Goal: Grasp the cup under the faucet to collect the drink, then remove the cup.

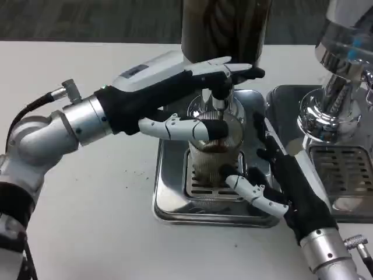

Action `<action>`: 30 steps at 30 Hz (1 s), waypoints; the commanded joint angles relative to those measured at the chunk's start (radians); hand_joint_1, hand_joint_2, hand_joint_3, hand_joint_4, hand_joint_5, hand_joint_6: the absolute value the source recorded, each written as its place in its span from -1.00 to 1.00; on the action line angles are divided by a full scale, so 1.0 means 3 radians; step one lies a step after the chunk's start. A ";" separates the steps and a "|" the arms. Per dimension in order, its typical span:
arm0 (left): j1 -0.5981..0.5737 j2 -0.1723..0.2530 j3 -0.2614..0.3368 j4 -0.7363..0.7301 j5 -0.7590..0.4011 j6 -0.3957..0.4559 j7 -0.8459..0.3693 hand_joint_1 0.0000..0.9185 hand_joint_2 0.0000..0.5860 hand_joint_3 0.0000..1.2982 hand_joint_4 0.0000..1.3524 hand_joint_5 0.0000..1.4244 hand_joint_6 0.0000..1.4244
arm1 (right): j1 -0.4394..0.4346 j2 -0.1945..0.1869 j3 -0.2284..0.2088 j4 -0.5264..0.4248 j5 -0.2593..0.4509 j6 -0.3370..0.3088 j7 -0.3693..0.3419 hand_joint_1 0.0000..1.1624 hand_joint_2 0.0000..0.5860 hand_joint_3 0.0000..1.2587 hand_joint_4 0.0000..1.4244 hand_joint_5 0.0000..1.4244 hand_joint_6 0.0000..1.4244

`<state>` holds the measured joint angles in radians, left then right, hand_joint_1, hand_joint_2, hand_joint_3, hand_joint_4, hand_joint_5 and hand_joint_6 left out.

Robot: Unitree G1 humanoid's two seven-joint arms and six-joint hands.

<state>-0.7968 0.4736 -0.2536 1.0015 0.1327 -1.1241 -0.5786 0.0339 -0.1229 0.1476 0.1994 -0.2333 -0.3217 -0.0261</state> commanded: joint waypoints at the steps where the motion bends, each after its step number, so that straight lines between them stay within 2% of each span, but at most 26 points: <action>1: 0.0123 0.0041 -0.0071 0.0046 0.0161 0.0081 -0.0070 -1.00 -0.52 -0.79 -0.95 -0.96 -1.00 | -0.0102 0.0018 -0.0017 0.0092 0.0050 -0.0005 0.0036 0.02 -0.21 -1.00 -1.00 -1.00 -0.89; 15: 0.0135 0.0046 -0.0053 0.0056 0.0142 0.0100 -0.0042 -1.00 -0.52 -0.79 -0.95 -0.96 -1.00 | -0.0253 0.0018 -0.0022 0.0229 0.0108 -0.0012 0.0086 0.01 -0.21 -1.00 -1.00 -1.00 -0.88; 30: 0.0108 -0.0014 0.0076 0.0067 -0.0168 0.0222 -0.0209 -1.00 -0.51 -0.79 -0.95 -0.96 -0.99 | -0.0260 0.0046 -0.0013 0.0258 0.0107 -0.0024 0.0081 0.01 -0.18 -1.00 -1.00 -1.00 -0.87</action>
<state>-0.7917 0.4701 -0.2335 1.0024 0.0743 -1.0954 -0.6086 -0.0356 -0.1172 0.1458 0.2682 -0.2091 -0.3217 -0.0034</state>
